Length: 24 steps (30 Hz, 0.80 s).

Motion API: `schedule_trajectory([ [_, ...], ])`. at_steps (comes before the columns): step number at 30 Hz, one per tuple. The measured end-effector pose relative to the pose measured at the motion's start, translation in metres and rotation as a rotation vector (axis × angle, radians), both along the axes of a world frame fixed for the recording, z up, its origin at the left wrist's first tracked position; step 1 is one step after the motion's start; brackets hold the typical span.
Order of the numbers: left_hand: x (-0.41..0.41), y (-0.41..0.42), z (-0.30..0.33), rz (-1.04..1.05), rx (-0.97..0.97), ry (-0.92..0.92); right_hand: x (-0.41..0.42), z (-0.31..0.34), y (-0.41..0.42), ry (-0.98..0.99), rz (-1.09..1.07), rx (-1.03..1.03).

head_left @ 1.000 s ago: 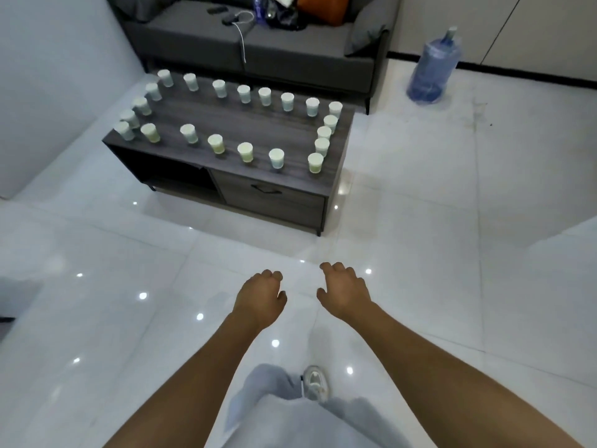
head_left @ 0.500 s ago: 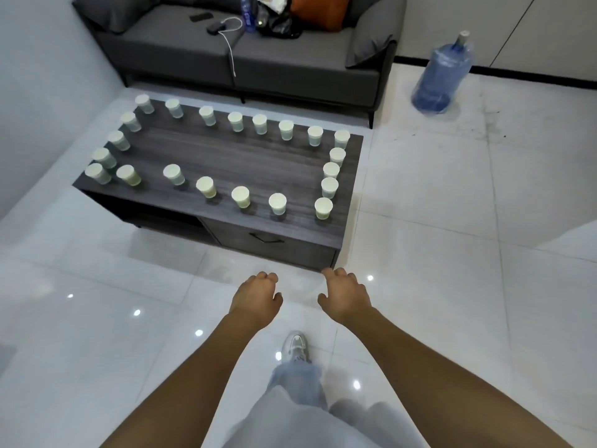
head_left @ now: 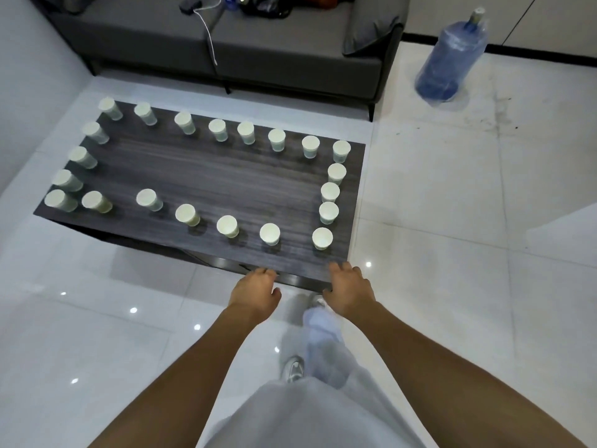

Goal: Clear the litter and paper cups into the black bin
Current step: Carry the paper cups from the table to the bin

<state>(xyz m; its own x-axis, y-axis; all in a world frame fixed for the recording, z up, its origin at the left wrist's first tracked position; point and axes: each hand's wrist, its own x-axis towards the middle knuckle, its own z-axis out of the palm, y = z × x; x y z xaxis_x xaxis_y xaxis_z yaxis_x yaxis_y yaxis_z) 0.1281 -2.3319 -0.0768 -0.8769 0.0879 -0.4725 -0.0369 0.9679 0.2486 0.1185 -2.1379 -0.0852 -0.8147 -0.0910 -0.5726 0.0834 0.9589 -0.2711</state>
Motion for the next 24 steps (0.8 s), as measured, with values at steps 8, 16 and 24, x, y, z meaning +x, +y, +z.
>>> schedule_trajectory([
  [8, -0.090, 0.018, -0.024, 0.096, -0.019, -0.075, -0.102, -0.024, 0.023, -0.063, 0.040, 0.019],
  [16, -0.140, 0.021, -0.070, 0.117, -0.014, -0.177, -0.163, -0.072, 0.025, -0.131, 0.023, 0.030],
  [24, -0.185, 0.009, -0.157, 0.032, -0.062, -0.137, -0.201, -0.158, 0.007, -0.107, 0.015, 0.054],
])
